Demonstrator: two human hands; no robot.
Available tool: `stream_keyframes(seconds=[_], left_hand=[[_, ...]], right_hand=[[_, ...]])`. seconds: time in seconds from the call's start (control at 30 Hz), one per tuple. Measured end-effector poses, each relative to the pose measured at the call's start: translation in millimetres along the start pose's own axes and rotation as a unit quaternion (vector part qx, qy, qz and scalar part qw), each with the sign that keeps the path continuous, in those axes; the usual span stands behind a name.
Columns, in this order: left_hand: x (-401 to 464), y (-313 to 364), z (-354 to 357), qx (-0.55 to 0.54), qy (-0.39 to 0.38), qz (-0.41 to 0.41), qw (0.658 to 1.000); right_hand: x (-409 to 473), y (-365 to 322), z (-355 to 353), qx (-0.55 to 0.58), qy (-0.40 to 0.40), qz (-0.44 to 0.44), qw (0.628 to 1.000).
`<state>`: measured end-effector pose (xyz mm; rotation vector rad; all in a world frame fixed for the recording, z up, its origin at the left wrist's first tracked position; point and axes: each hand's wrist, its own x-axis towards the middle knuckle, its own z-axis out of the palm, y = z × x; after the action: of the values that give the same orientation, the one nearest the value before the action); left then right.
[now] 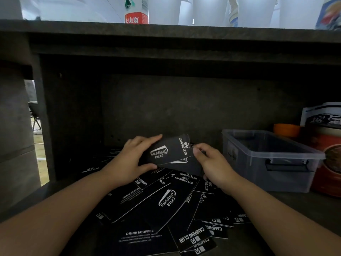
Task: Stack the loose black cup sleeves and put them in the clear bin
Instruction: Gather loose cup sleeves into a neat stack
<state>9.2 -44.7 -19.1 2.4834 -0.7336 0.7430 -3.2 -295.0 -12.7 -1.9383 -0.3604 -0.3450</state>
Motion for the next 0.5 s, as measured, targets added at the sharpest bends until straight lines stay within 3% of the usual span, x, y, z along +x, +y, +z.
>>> stream_keyframes(seconds=[0.3, 0.5], left_hand=[[1.1, 2.6, -7.7, -0.149, 0.097, -0.089, 0.98], [2.4, 1.0, -10.4, -0.169, 0.092, -0.088, 0.977]], right_hand=[[-2.0, -1.4, 2.1, -0.051, -0.018, -0.033, 0.998], [-1.3, -0.7, 1.4, -0.06, -0.018, -0.051, 0.997]])
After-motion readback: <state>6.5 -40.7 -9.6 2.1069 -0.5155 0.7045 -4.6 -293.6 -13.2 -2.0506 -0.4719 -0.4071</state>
